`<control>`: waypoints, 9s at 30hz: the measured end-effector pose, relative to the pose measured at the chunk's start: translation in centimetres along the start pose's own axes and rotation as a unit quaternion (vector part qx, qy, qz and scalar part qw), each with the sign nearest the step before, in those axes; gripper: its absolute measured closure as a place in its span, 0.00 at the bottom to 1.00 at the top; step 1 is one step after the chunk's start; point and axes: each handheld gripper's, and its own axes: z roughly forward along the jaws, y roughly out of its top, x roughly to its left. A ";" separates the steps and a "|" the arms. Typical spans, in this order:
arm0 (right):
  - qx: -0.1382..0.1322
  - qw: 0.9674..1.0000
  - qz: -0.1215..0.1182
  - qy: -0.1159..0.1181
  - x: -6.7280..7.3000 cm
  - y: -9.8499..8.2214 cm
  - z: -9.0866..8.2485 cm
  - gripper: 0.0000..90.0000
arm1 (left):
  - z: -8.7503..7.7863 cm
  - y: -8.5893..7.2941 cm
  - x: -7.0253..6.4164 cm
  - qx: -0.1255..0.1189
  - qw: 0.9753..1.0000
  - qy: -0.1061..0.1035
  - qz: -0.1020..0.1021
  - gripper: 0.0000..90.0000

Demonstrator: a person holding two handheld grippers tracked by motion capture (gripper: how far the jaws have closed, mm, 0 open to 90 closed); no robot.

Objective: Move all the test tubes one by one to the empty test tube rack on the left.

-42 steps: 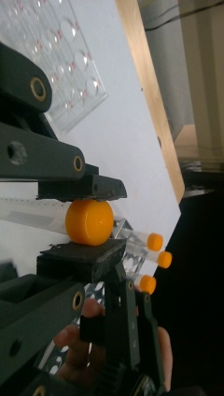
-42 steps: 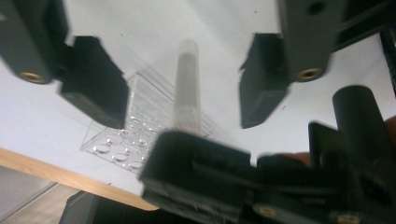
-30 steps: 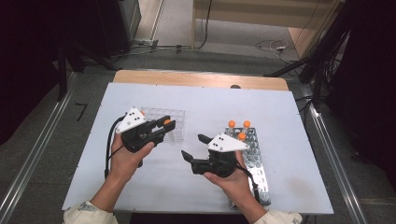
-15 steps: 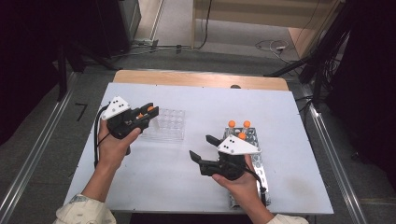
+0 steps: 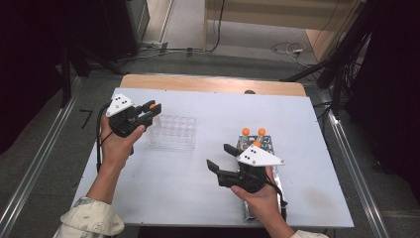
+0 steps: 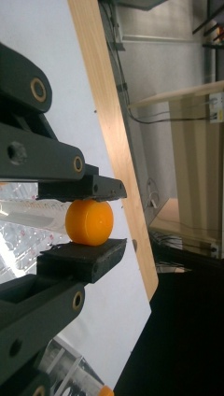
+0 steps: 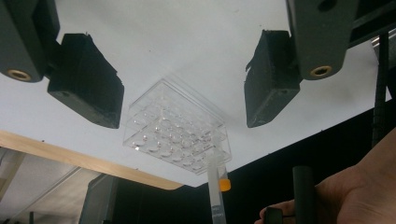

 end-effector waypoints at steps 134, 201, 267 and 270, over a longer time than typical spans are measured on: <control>0.063 0.997 -0.014 -0.043 -11.6 -5.3 -2.1 0.68 | 0.3 -2.0 -1.3 0.037 0.996 -0.049 -0.066 0.17; 0.032 0.998 -0.048 0.000 -5.4 1.1 -0.8 0.79 | -0.5 -0.7 -5.1 0.028 0.994 -0.106 -0.029 0.16; 0.066 0.995 -0.059 0.048 -1.1 1.2 3.1 0.25 | 0.4 -2.2 -11.2 0.033 0.984 -0.170 0.050 0.79; 0.067 0.995 -0.057 0.040 -1.3 1.2 2.5 0.23 | 0.4 -2.0 -10.6 0.035 0.985 -0.163 0.044 0.79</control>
